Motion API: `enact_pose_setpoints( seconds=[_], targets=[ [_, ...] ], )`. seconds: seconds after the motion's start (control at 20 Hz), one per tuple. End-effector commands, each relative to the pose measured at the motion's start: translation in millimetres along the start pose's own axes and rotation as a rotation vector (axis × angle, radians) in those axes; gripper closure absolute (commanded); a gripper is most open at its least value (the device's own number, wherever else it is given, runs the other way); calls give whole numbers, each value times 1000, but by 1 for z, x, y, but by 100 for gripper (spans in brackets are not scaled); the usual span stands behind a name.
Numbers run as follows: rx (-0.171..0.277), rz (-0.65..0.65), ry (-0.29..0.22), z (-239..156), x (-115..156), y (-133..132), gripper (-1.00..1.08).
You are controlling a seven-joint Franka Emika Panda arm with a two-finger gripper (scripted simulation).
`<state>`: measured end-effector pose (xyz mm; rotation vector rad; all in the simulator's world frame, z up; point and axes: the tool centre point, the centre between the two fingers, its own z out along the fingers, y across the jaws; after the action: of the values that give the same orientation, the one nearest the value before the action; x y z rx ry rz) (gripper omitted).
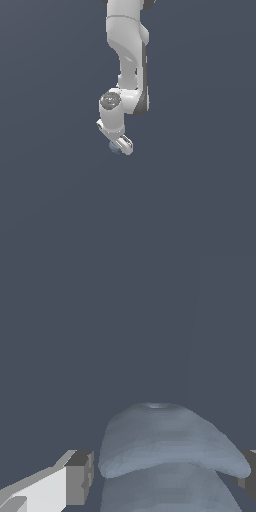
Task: Pick up the object and move it to a goal position.
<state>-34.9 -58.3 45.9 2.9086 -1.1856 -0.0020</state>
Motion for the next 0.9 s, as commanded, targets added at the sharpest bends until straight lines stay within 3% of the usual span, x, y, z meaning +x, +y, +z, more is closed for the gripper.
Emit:
enact_pose_setpoints(
  seconds=[0.0,0.1,0.15,0.85],
  targets=[
    [1,0,1,5,0,-1,-92],
    [1,0,1,6,1,-1,-92],
    [1,0,1,6,1,-1,108],
    [2,0,1,0,0,-3,108]
  ],
)
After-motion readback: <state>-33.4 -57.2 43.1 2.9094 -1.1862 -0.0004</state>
